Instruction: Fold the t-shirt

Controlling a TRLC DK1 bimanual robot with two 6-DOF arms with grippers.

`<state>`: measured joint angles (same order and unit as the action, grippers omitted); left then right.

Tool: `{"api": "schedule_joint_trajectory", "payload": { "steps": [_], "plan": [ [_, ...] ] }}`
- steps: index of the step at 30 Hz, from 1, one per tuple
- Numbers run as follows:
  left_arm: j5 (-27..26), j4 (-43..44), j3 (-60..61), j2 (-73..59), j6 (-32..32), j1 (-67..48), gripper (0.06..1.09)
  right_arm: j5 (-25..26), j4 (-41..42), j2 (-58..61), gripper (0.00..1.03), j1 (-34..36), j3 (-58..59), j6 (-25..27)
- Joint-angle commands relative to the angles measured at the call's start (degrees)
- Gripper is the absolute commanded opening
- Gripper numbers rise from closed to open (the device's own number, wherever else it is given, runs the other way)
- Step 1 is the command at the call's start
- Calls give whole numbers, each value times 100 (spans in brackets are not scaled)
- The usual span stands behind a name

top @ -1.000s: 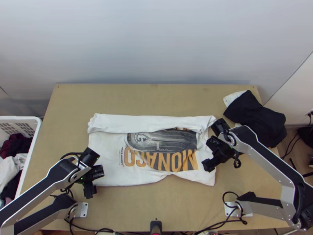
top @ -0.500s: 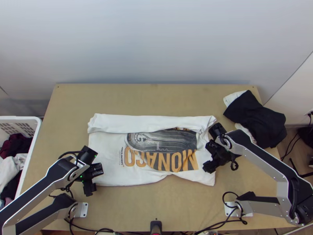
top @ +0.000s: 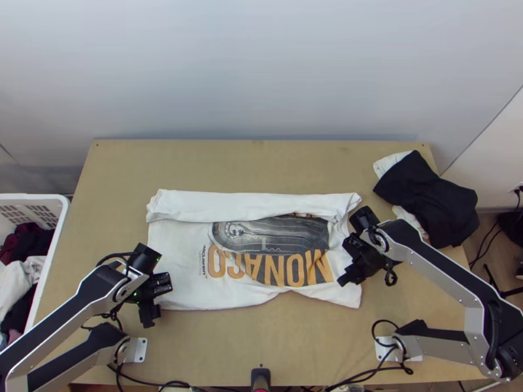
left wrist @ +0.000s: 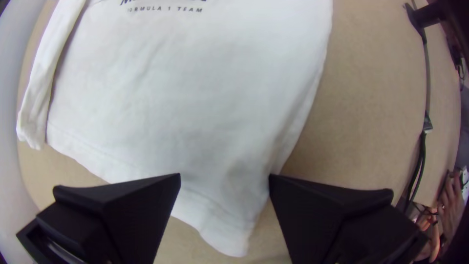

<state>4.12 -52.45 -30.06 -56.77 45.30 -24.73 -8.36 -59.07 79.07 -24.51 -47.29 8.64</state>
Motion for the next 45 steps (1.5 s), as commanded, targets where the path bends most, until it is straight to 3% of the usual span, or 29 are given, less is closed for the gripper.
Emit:
{"api": "schedule_joint_trajectory", "payload": {
  "steps": [1,14,21,32,38,45],
  "plan": [
    [27,-20,-8,175,137,91,78,-113,71,-58,3,-1,-9,58],
    [-394,-73,97,615,427,100,10,-517,53,-128,3,8,150,14],
    [-561,-73,141,562,752,654,10,-728,-237,-243,3,122,35,58],
    [-1704,-249,-1634,-1081,1209,3229,10,-1985,-1151,-375,3,2021,-773,937],
    [-1809,-143,-2381,-1811,805,3370,10,-2513,-1309,232,3,2372,-1564,1008],
    [-1941,-117,-3418,-2567,190,3167,10,-2785,-1335,1111,3,2372,-2593,902]
  ]
}}
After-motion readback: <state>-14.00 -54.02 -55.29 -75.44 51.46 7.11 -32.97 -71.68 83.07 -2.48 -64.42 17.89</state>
